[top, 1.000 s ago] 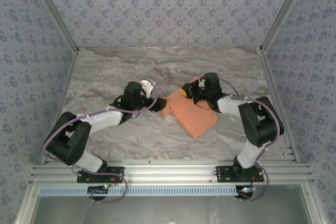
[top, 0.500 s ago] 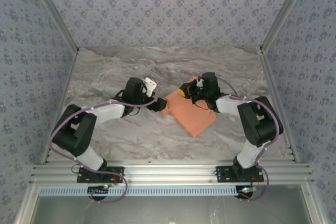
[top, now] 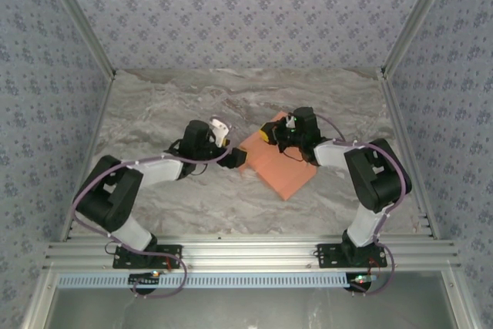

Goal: Fold the paper box

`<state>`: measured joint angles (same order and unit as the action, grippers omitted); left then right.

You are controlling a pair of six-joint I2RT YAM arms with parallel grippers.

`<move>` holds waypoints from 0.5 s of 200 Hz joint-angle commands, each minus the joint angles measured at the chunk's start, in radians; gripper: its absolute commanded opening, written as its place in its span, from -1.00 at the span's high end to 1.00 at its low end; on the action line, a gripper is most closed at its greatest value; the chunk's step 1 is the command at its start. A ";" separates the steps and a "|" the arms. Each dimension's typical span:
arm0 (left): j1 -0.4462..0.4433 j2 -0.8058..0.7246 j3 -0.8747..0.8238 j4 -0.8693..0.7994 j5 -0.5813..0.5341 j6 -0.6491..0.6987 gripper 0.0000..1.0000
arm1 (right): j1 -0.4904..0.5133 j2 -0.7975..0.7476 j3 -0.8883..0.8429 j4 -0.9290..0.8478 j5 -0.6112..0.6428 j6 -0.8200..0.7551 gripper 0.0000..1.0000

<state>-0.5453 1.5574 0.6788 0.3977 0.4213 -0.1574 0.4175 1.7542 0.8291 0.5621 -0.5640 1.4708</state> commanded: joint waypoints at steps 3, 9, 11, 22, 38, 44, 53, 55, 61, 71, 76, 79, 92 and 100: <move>-0.015 -0.081 -0.076 0.110 0.059 -0.030 -0.92 | 0.003 0.021 -0.010 0.076 -0.004 0.027 1.00; -0.015 -0.089 -0.087 0.120 0.065 -0.034 -0.92 | -0.001 0.022 -0.011 0.081 -0.012 0.021 1.00; -0.015 -0.090 -0.090 0.124 0.067 -0.034 -0.92 | -0.002 0.022 -0.011 0.083 -0.014 0.022 1.00; -0.016 -0.101 -0.110 0.142 0.072 -0.038 -0.91 | -0.009 0.021 -0.014 0.094 -0.024 0.020 1.00; -0.017 -0.113 -0.146 0.188 0.068 -0.046 -0.90 | -0.021 0.018 -0.025 0.128 -0.040 0.011 1.00; -0.017 -0.121 -0.160 0.212 0.068 -0.052 -0.90 | -0.025 0.018 -0.025 0.135 -0.047 -0.003 1.00; -0.017 -0.135 -0.185 0.247 0.068 -0.061 -0.90 | -0.031 0.019 -0.025 0.133 -0.057 -0.024 1.00; -0.016 -0.139 -0.189 0.255 0.067 -0.063 -0.90 | -0.032 0.019 -0.025 0.133 -0.059 -0.028 1.00; -0.016 -0.151 -0.206 0.274 0.069 -0.067 -0.90 | -0.034 0.022 -0.027 0.137 -0.065 -0.036 1.00; -0.017 -0.170 -0.228 0.296 0.070 -0.074 -0.91 | -0.037 0.029 -0.033 0.151 -0.076 -0.044 1.00; -0.016 -0.181 -0.238 0.302 0.071 -0.076 -0.91 | -0.037 0.033 -0.038 0.165 -0.079 -0.045 1.00; -0.017 -0.188 -0.246 0.305 0.073 -0.075 -0.91 | -0.038 0.036 -0.041 0.175 -0.081 -0.044 1.00; -0.016 -0.215 -0.276 0.316 0.065 -0.071 -0.92 | -0.042 0.052 -0.051 0.207 -0.089 -0.041 1.00; -0.017 -0.233 -0.301 0.329 0.041 -0.070 -0.94 | -0.044 0.061 -0.057 0.219 -0.092 -0.044 1.00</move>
<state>-0.5587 1.3842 0.4202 0.6270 0.4637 -0.2153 0.3809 1.7775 0.8009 0.7090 -0.6170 1.4536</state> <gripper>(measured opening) 0.961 0.064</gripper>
